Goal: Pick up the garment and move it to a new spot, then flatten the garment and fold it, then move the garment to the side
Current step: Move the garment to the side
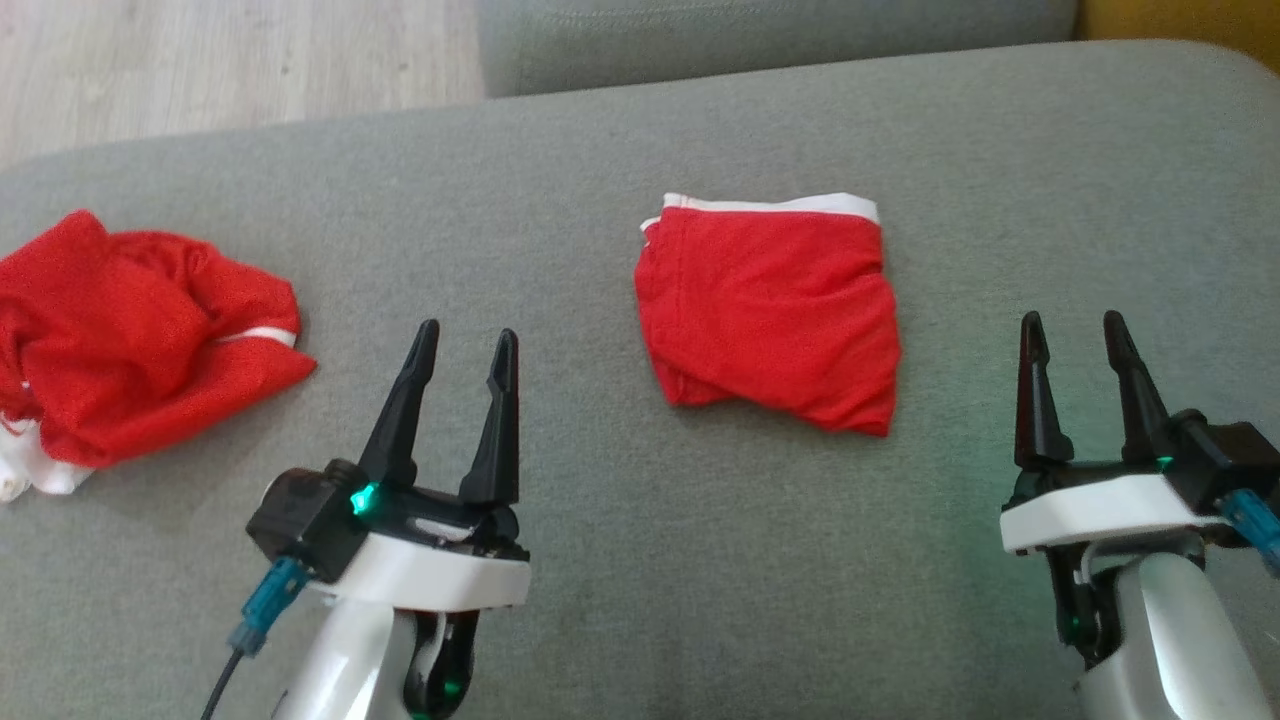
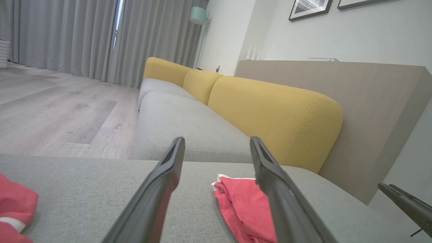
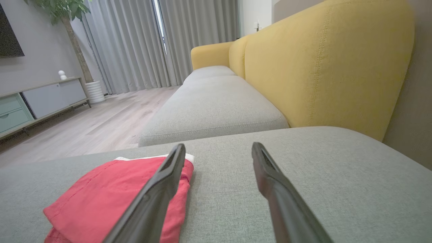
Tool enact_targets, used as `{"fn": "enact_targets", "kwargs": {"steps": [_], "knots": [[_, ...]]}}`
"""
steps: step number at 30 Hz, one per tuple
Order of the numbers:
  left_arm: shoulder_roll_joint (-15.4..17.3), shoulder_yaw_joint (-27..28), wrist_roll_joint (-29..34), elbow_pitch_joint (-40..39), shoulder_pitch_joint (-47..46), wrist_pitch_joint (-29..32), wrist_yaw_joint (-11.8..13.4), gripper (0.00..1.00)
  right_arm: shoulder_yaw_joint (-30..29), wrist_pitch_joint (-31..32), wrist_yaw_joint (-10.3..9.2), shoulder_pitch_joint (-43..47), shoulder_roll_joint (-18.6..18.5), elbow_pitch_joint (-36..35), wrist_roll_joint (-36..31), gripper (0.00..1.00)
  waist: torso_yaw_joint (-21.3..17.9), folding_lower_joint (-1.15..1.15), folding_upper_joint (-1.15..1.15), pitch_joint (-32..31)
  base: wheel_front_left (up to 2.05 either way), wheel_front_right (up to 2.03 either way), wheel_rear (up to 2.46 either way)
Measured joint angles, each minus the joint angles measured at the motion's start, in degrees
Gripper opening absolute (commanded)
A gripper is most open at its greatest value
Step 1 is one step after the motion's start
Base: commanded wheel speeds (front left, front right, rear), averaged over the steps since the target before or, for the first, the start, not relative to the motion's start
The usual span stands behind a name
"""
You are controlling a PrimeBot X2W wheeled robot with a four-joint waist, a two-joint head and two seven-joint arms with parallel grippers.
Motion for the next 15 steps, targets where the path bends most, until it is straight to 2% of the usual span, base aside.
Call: {"fn": "enact_targets", "kwargs": {"steps": [6, 15], "knots": [[0.0, -1.2, 0.0, -0.3, -0.4, 0.0, 0.0, 1.0, 0.1, 0.0, 0.0, -2.5, 0.0, 3.4, -1.2, 1.0, 1.4, 0.0, 0.0, 2.3, 0.0, 0.0, 0.0], [0.0, -3.1, -0.1, -0.4, -3.9, 0.0, 0.0, 1.0, 1.9, 3.5, 0.0, -12.6, 0.0, 17.3, 0.1, 1.0, 5.3, 0.01, 0.0, 6.5, 0.0, 0.0, 0.0]]}}
